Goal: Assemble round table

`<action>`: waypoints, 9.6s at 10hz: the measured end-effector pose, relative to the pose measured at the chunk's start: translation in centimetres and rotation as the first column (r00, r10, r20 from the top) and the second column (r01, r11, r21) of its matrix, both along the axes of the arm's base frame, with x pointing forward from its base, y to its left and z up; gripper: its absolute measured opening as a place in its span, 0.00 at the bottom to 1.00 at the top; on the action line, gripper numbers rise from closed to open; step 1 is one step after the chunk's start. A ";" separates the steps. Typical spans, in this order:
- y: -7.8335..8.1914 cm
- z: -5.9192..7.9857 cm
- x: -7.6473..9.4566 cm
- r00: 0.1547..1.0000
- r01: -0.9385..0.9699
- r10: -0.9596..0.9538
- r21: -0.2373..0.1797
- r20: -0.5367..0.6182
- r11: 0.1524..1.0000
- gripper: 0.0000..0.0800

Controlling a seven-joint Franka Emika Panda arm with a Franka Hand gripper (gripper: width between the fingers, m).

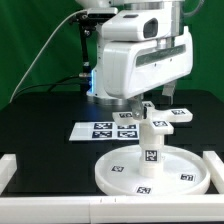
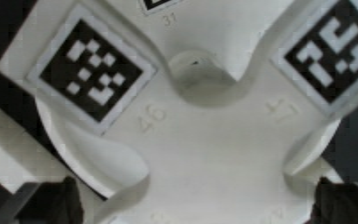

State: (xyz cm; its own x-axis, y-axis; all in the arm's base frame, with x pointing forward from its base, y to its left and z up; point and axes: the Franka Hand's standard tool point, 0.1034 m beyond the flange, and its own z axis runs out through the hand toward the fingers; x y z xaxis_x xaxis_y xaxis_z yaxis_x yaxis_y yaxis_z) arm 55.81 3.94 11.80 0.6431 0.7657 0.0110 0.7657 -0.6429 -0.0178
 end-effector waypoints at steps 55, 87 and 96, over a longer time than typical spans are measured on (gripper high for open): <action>-0.2 -1.7 0.7 0.390 0.920 -0.918 0.081 -0.075 0.384 0.56; 0.2 -1.6 0.4 0.843 0.535 -0.537 0.103 -0.013 0.838 0.81; 0.1 -2.0 0.5 0.820 0.571 -0.573 0.096 -0.007 0.815 0.56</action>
Offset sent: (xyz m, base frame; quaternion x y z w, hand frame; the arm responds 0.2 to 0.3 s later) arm 0.0000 0.0000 0.0000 0.0000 0.0000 0.0000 1.0000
